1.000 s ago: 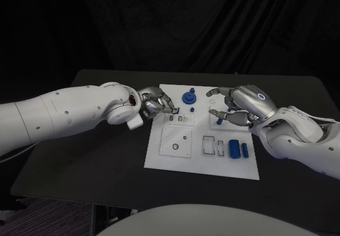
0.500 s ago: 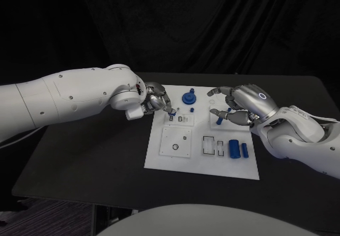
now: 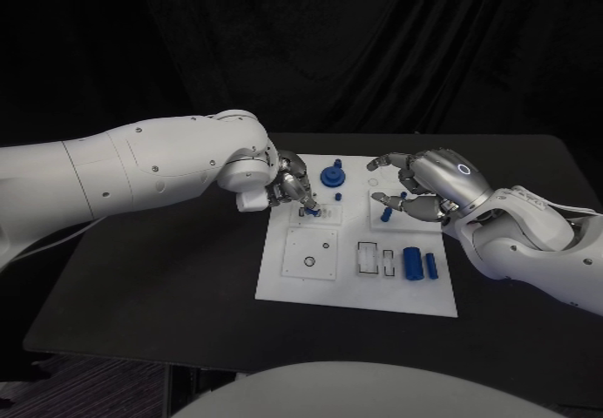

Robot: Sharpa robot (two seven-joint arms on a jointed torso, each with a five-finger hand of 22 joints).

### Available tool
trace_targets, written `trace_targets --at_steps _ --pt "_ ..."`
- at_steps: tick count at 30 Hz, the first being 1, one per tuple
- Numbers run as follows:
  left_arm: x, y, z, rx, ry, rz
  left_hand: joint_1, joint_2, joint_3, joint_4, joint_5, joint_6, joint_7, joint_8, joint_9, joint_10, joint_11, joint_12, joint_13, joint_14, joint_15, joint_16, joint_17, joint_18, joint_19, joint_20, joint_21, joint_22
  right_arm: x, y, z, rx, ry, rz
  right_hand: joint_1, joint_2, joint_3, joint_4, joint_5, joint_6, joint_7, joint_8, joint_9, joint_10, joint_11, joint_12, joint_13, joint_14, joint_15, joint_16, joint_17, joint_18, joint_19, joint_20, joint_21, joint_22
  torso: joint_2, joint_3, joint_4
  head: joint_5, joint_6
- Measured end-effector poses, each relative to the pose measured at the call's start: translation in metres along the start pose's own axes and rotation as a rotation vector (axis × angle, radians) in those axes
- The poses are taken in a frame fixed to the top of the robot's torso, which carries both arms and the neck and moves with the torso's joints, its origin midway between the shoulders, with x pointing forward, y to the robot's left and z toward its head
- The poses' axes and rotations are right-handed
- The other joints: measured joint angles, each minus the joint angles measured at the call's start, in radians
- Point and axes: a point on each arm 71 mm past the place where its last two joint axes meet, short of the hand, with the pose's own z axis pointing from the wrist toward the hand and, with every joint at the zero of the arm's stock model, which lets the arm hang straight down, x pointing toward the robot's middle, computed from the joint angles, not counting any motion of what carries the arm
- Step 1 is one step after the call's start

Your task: Assemble the parts on the task board

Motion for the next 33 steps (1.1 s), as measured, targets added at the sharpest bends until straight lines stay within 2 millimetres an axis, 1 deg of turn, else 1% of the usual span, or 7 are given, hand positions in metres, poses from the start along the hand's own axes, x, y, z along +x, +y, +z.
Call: trace_targets --at_steps 17,19,23,24,25,32,33 --pt "-0.002 -0.013 0.007 -0.031 -0.067 -0.025 -0.061 -0.016 0.057 -0.051 -0.006 0.004 0.004 0.004 0.000 0.004 -0.011 0.000 0.000 0.000 -0.014 0.000 0.000 0.000 0.000 -0.007 0.000 0.000 -0.001 -0.003 -0.002 0.008 0.004 -0.004 0.000 0.000 0.003 0.003 0.000 0.007 0.000 0.000 -0.008 0.000 0.000 0.000 0.000 0.000 0.000 0.000 0.000 0.000 0.000 0.000 -0.001 0.000 -0.001 0.0017 -0.0016 -0.014 0.000" --pt "-0.002 -0.014 0.007 -0.034 -0.076 -0.030 -0.079 -0.024 0.094 -0.085 -0.006 0.006 0.006 0.004 0.000 0.001 -0.013 0.000 0.000 0.000 -0.014 0.000 0.000 0.000 0.002 -0.010 0.000 0.000 -0.001 -0.003 -0.002 0.010 0.005 -0.004 0.000 0.000 0.004 0.004 0.000 0.007 0.000 0.000 -0.009 0.000 0.000 0.000 0.000 0.000 0.000 0.000 0.000 0.000 0.000 0.000 -0.002 0.000 -0.001 0.0017 -0.0013 -0.015 0.000" --pt "-0.003 -0.015 0.008 -0.040 -0.092 -0.033 -0.104 -0.025 0.105 -0.091 -0.006 0.010 0.009 -0.002 0.001 0.002 -0.017 0.000 0.000 0.000 -0.021 0.000 0.000 0.000 0.000 -0.014 0.000 0.000 -0.002 -0.003 -0.002 0.011 0.007 -0.005 0.000 0.000 0.006 0.006 0.000 0.011 -0.004 0.000 -0.011 0.000 0.000 0.000 0.000 0.000 0.000 0.000 0.000 0.000 0.000 0.000 -0.005 0.000 -0.001 0.0017 -0.0005 -0.016 0.000" --pt "-0.003 -0.016 0.008 -0.041 -0.095 -0.032 -0.109 -0.024 0.105 -0.091 -0.006 0.010 0.009 -0.002 0.004 0.003 -0.018 0.000 0.000 0.000 -0.021 0.000 0.000 0.000 0.000 -0.014 0.000 0.000 -0.002 -0.003 -0.002 0.011 0.007 -0.005 0.000 0.000 0.006 0.006 0.000 0.013 -0.002 0.000 -0.011 0.000 0.000 0.000 0.000 0.000 0.000 0.000 0.000 0.000 0.000 0.000 -0.005 0.000 -0.001 0.0017 -0.0004 -0.016 0.000" --pt "-0.004 -0.016 0.008 -0.043 -0.098 -0.030 -0.111 -0.027 0.105 -0.091 -0.006 0.010 0.009 -0.002 0.090 0.004 -0.018 0.000 0.000 0.000 -0.021 0.000 0.000 0.000 0.000 -0.014 0.000 0.000 -0.002 -0.003 -0.002 0.012 0.007 -0.005 0.000 0.000 0.006 0.006 0.000 0.014 0.000 0.000 -0.011 0.000 0.000 0.000 0.000 0.000 0.000 0.000 0.000 0.000 0.000 0.000 -0.005 0.000 -0.001 0.0017 -0.0002 -0.016 0.000" --pt "-0.005 -0.018 0.010 -0.056 -0.117 -0.008 -0.135 -0.024 0.106 -0.092 -0.006 0.014 0.011 -0.006 0.091 0.000 -0.022 0.000 0.000 0.001 -0.027 0.000 0.000 0.000 0.000 -0.022 0.000 0.000 -0.002 -0.003 -0.002 0.016 0.013 -0.005 0.000 0.000 0.006 0.006 0.000 0.014 0.000 0.000 -0.014 0.000 0.000 0.000 0.000 0.000 0.000 0.000 0.000 0.000 0.000 0.000 -0.011 0.000 -0.002 0.0018 -0.0001 -0.011 0.000" --pt "-0.005 -0.018 0.010 -0.058 -0.119 -0.006 -0.137 -0.024 0.132 -0.118 -0.006 0.014 0.011 -0.006 0.096 0.000 -0.021 0.000 0.000 0.000 -0.028 0.000 0.000 0.000 0.000 -0.022 0.000 0.000 -0.002 -0.003 -0.002 0.016 0.013 -0.005 0.000 0.000 0.006 0.006 0.000 0.014 0.000 0.000 -0.014 0.000 0.000 0.000 0.000 0.000 0.000 0.000 0.000 0.000 0.000 0.000 -0.011 0.000 -0.003 0.0018 0.0001 -0.010 0.000"
